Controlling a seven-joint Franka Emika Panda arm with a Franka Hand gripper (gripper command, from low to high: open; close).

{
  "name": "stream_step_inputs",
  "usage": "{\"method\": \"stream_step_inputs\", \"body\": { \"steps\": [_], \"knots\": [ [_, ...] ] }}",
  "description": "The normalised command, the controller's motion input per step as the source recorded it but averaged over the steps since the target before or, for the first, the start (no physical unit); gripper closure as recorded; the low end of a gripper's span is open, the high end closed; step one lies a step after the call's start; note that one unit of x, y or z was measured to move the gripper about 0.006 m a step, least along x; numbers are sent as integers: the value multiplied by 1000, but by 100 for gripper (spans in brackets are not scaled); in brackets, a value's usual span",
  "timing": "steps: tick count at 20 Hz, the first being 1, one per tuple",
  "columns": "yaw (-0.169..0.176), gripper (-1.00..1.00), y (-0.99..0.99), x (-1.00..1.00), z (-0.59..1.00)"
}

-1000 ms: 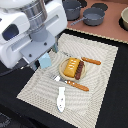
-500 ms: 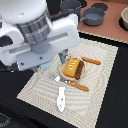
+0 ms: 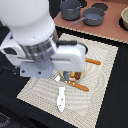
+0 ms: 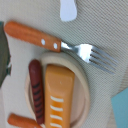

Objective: Interact with the objects in diverse but meaningful ways.

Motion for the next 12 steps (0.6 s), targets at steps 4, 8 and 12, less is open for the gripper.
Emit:
{"method": "stream_step_inputs", "body": {
  "steps": [4, 8, 12],
  "knots": [
    [0, -100, -151, 199, -351],
    [0, -100, -63, 219, -332],
    [0, -100, -17, 469, -279]
  ]
}}
